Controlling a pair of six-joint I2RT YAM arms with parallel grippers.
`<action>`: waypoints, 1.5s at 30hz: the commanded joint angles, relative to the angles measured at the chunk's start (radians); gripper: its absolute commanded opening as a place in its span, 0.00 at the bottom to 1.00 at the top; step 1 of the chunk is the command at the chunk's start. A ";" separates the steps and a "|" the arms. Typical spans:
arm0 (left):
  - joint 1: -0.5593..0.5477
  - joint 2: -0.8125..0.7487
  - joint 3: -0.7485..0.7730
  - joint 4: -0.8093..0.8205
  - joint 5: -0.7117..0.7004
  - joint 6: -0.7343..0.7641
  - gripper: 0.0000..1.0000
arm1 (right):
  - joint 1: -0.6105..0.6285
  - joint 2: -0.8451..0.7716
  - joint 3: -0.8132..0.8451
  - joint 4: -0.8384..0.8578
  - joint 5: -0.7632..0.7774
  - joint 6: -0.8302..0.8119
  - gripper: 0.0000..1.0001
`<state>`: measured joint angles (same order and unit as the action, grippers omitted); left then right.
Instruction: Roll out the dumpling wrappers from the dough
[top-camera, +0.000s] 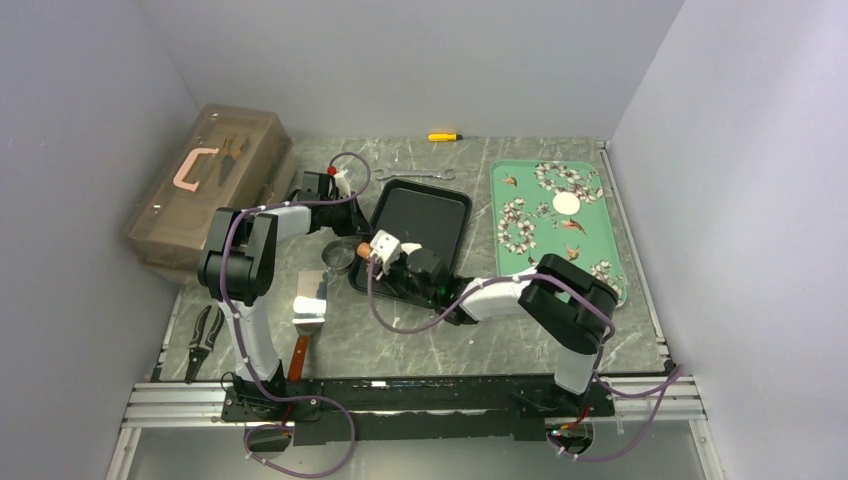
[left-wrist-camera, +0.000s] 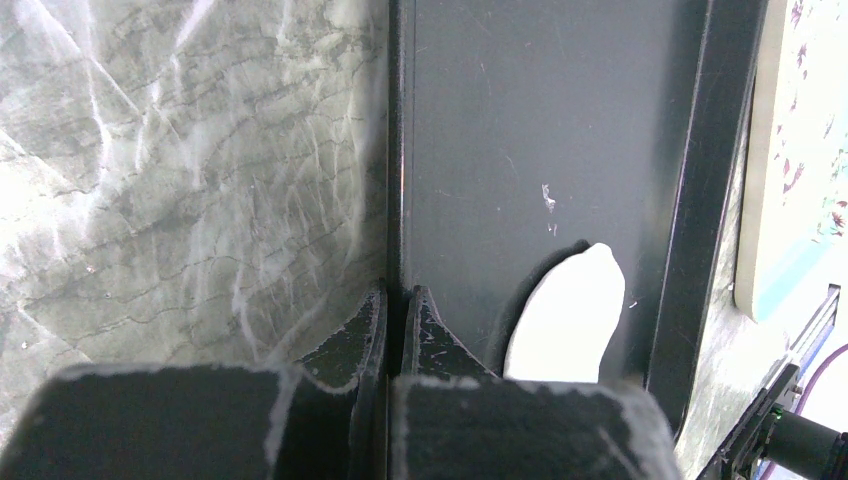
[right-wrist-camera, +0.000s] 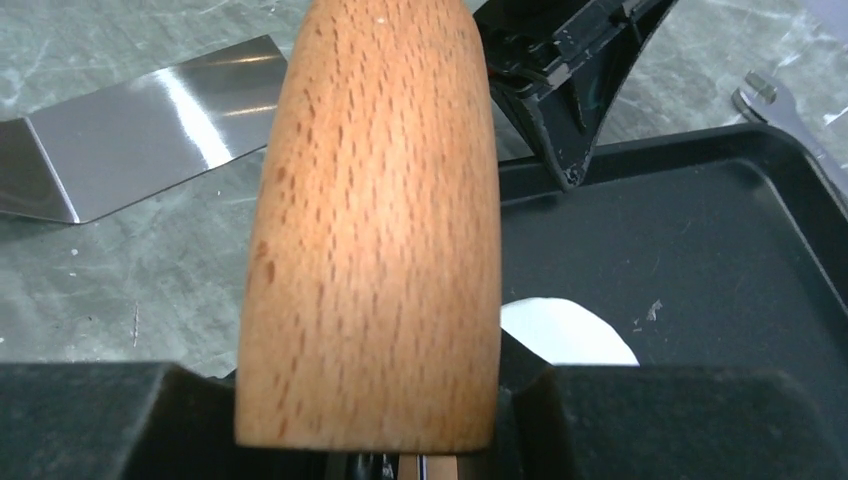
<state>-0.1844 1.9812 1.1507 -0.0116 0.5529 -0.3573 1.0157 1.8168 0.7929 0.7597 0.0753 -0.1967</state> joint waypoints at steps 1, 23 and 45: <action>0.003 0.051 -0.014 -0.059 -0.072 0.022 0.00 | -0.085 -0.086 0.103 -0.173 -0.137 0.127 0.00; 0.003 0.051 -0.013 -0.059 -0.072 0.023 0.00 | -0.422 0.077 -0.022 -0.081 -0.111 0.482 0.00; 0.003 0.053 -0.011 -0.059 -0.074 0.026 0.00 | -0.333 -0.152 0.121 -0.191 -0.067 0.292 0.00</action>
<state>-0.1844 1.9812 1.1507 -0.0120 0.5529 -0.3573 0.6338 1.7596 0.8505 0.5762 0.0654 0.1112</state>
